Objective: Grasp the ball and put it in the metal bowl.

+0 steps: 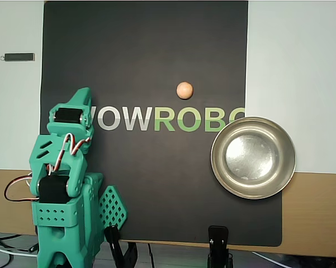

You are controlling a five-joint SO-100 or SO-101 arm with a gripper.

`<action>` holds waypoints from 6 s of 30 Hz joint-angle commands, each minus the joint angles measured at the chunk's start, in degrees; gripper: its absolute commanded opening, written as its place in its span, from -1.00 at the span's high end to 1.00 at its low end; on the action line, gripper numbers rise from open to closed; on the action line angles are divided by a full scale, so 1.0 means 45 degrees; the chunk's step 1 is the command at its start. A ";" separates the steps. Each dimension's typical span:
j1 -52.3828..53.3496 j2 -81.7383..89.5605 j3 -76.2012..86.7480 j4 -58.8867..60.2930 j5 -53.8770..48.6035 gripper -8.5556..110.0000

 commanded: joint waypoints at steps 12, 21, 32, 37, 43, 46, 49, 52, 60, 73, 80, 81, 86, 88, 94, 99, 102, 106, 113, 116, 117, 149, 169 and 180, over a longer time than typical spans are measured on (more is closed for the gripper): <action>0.0000 0.0664 0.0449 0.0039 -0.0020 0.85; 0.0000 0.0664 0.0449 0.0039 -0.0020 0.85; 0.0000 0.0664 0.0449 0.0039 -0.0020 0.85; 0.0000 0.0664 0.0449 0.0039 -0.0020 0.85; 0.0000 0.0664 0.0449 0.0039 -0.0020 0.85; 0.0000 0.0664 0.0449 0.0039 -0.0020 0.85; 0.0000 0.0664 0.0449 0.0039 -0.0020 0.85; 0.0000 0.0664 0.0449 0.0039 -0.0020 0.85; 0.0000 0.0664 0.0449 0.0039 -0.0039 0.85; -0.0039 0.0684 0.0449 0.0059 -0.0039 0.84; -0.0098 0.0684 0.0449 0.0059 -0.0039 0.84; -0.0098 0.0684 0.0449 0.0078 -0.0039 0.84; -0.0098 0.0703 0.0449 0.0078 -0.0039 0.83; -0.0098 0.0703 0.0449 0.0078 -0.0039 0.83; -0.0098 0.0703 0.0449 0.0078 -0.0039 0.83; -0.0098 0.0703 0.0449 0.0078 -0.0039 0.83; -0.0098 0.0703 0.0449 0.0078 -0.0039 0.83; -0.0098 0.0703 0.0449 0.0078 -0.0039 0.84; 0.0020 0.0566 0.0371 0.0039 -0.0039 0.84; 0.0039 0.0527 0.0352 0.0000 -0.0059 0.85; 0.0039 0.0508 0.0332 0.0000 -0.0059 0.85; 0.1133 -1.4687 -1.5273 0.5117 -0.0059 0.85; 0.1113 -2.2031 -2.1836 0.8867 -0.0059 0.85; 0.1113 -2.3672 -2.1875 0.8770 -0.0059 0.85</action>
